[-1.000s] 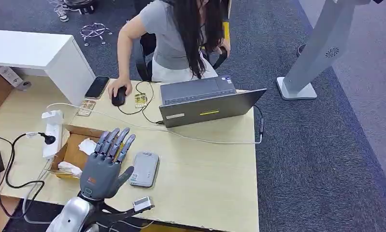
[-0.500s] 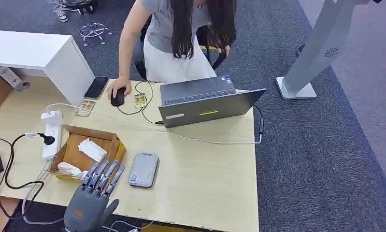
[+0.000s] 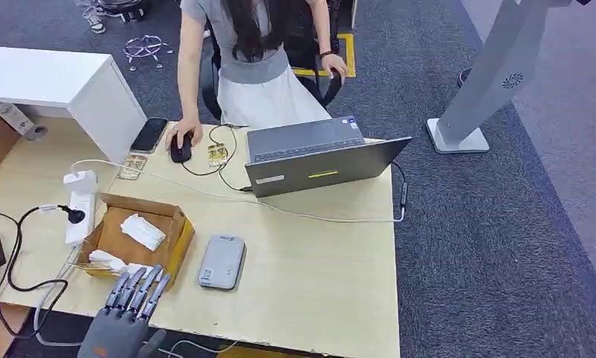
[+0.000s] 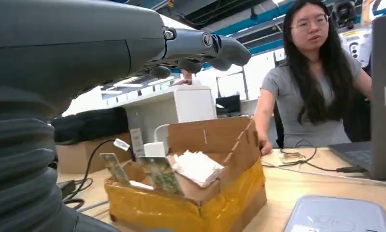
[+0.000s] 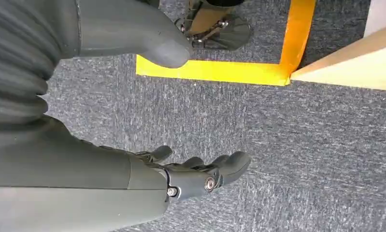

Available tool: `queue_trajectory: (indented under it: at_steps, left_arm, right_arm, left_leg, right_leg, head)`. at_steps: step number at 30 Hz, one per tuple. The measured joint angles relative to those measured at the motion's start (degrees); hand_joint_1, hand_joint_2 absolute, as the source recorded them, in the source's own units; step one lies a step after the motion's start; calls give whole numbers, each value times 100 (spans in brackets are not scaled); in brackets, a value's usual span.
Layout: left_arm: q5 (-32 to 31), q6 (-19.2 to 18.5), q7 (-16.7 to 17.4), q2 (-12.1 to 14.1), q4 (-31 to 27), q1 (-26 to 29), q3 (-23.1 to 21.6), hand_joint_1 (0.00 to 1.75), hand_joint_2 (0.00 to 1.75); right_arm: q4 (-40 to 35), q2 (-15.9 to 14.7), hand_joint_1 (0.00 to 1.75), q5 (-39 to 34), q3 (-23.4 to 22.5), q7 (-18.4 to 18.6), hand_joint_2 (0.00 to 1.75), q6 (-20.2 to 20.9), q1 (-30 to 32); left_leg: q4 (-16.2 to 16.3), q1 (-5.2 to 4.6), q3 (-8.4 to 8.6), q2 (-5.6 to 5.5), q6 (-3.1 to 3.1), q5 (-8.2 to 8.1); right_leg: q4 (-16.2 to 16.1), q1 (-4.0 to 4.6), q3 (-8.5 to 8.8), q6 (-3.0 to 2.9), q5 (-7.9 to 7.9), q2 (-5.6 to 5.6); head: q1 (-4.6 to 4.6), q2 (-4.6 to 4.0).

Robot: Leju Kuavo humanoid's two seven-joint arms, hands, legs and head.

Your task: Pass the card to the sensor for recognition and then transmit it.

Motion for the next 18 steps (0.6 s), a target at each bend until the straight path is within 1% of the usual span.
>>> queue_trajectory:
  at_steps: [7, 10, 12, 14, 15, 18]
  left_arm:
    - [28, -2, -50, -7, -15, 100, 122, 0, 175]
    - [44, -4, -136, -83, -48, 167, 267, 0, 175]
    - [50, -4, -427, -205, -59, 203, 500, 0, 175]
    - [-18, -26, -770, -387, -74, 209, 779, 0, 175]
    - [-48, -57, -872, -476, -79, 198, 906, 0, 175]
    - [-90, -155, -1034, -676, -74, 100, 1154, 0, 175]
  right_arm:
    - [0, 0, 0, 0, -33, 0, 175, 0, 0]
    - [0, 0, 0, 20, -46, 4, 175, 0, 1]
    - [0, 0, 0, 61, -52, 11, 175, 9, 0]
    - [0, 0, 0, 101, -68, 13, 175, 35, -2]
    - [0, 2, 0, 105, -79, 11, 175, 42, -2]
    - [0, 2, 0, 153, -87, 2, 175, 50, -6]
  left_leg:
    - [0, 0, 1, 0, 0, 0]
    - [0, -1, 1, 1, 0, 0]
    - [0, -1, 2, 0, 1, 0]
    - [0, -1, 3, 0, 1, 0]
    - [0, -1, 3, -1, 1, 0]
    - [0, -1, 2, -5, 1, 0]
  right_leg:
    - [0, 0, 5, 0, 0, -1]
    - [0, 0, 6, 0, 0, 0]
    - [0, 0, 4, 0, 0, 0]
    - [0, 0, 4, 1, 0, 0]
    - [0, 0, 5, 1, 0, -1]
    - [0, 0, 5, 2, -1, -3]
  head:
    - [2, 0]
    - [0, 0]
    - [2, 0]
    - [2, 0]
    - [2, 0]
    - [0, 0]
